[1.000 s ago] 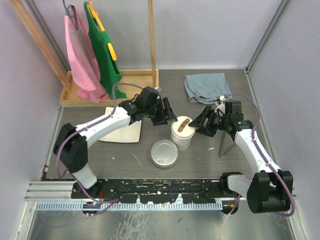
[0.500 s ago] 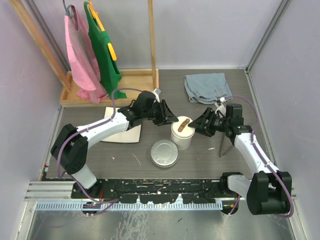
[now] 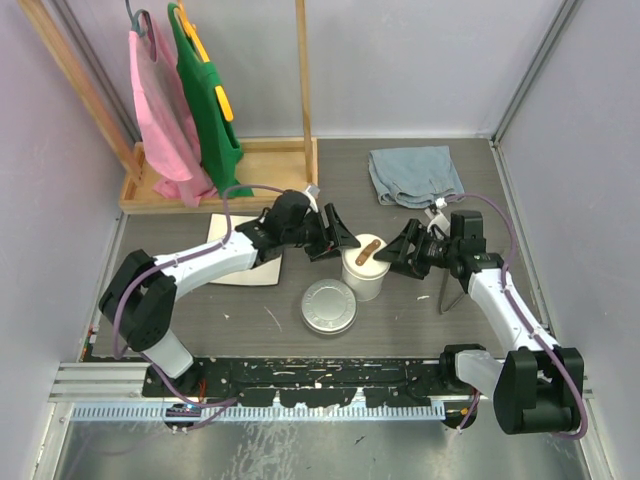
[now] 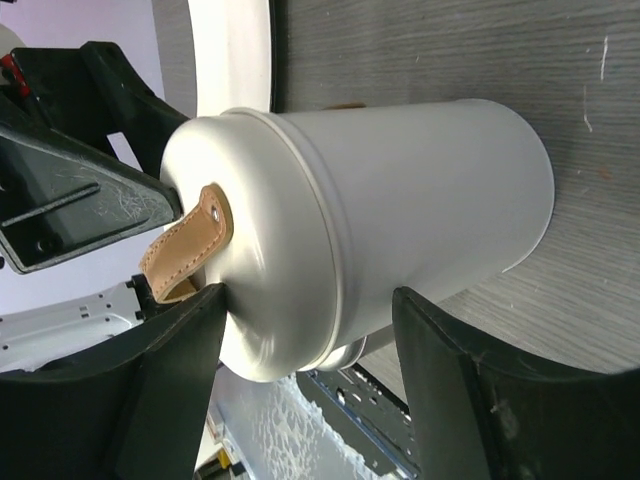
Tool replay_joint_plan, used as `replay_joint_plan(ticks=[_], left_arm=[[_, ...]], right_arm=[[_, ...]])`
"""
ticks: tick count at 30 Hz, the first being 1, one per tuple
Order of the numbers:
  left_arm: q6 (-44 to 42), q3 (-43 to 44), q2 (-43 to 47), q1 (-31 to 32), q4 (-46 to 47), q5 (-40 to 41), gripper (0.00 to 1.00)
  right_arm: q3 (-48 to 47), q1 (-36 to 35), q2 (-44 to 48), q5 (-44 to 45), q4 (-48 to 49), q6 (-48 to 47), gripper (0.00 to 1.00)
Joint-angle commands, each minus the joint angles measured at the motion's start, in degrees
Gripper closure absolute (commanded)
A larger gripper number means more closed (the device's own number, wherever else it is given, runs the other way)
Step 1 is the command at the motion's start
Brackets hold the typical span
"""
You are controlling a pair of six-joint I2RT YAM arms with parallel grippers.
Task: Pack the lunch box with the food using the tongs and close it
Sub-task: Close the box lid on the packing box.
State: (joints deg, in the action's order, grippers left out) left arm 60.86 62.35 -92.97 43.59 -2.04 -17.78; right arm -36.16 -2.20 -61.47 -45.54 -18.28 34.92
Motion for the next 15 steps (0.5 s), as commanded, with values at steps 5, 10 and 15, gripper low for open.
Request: replay_joint_plan(ticks=[5, 10, 15], left_arm=[[3.8, -2.7, 5.8, 1.0, -5.7, 1.4, 0.32], [6.5, -6.5, 8.8, 1.3, -2.9, 2.7, 0.33], [7.8, -8.3, 7.1, 2.0, 0.8, 1.1, 0.43]], right_arm=[[-4.0, -0.8, 0.8, -3.7, -7.0, -5.3, 0.27], [-3.3, -0.8, 0.7, -4.1, -6.6, -5.1, 0.27], [-2.1, -0.8, -0.7, -3.0, -5.9, -4.7, 0.27]])
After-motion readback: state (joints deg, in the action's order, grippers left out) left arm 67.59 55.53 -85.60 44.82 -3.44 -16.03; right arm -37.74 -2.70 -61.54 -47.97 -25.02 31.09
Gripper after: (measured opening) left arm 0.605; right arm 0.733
